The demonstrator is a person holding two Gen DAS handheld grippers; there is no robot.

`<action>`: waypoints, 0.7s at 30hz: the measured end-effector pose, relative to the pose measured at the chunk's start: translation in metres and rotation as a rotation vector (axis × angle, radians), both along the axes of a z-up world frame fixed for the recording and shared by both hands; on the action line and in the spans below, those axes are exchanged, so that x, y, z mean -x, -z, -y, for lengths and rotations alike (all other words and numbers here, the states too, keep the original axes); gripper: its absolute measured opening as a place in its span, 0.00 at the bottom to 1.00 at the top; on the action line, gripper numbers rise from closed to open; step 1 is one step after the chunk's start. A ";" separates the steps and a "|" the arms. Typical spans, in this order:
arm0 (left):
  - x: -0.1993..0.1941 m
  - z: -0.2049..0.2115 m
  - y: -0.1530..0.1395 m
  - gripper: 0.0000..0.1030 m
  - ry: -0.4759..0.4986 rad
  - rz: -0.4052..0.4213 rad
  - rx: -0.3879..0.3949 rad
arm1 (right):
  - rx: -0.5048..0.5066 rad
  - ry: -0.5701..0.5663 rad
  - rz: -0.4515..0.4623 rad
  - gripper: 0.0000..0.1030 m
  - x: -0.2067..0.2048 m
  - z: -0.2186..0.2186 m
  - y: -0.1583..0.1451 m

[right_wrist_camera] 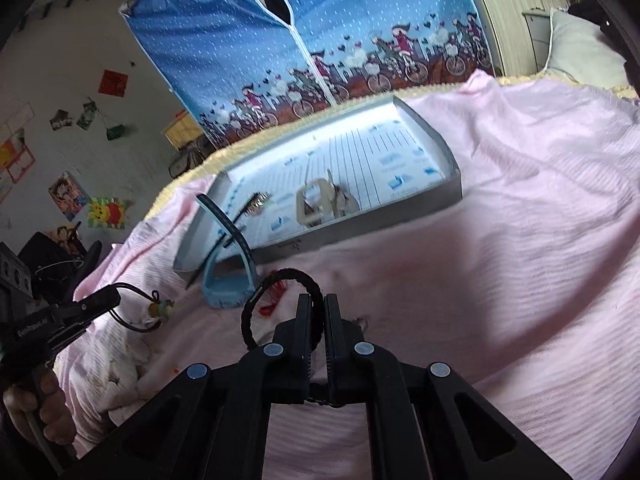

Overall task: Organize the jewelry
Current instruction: 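Carry the black hair tie into the tray and open the right gripper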

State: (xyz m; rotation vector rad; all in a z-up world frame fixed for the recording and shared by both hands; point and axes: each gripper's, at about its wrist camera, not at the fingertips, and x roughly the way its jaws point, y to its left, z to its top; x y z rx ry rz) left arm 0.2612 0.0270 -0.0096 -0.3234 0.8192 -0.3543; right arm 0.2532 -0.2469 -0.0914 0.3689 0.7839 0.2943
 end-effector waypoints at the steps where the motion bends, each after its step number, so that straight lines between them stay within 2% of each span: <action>1: 0.001 0.001 -0.003 0.02 0.004 0.005 0.001 | 0.000 -0.002 0.008 0.06 0.001 0.000 -0.002; 5: 0.004 0.011 -0.016 0.02 0.039 0.030 -0.010 | 0.002 -0.010 0.032 0.06 0.003 -0.002 -0.006; 13: 0.002 0.029 -0.022 0.02 0.077 0.043 -0.001 | -0.021 -0.008 0.051 0.06 0.001 0.001 -0.010; 17: -0.014 0.045 -0.026 0.02 0.086 0.058 -0.010 | -0.014 -0.009 0.075 0.06 -0.016 0.002 -0.016; 21: -0.035 0.058 -0.032 0.02 0.048 0.119 -0.039 | 0.016 0.010 0.140 0.06 -0.045 0.004 -0.028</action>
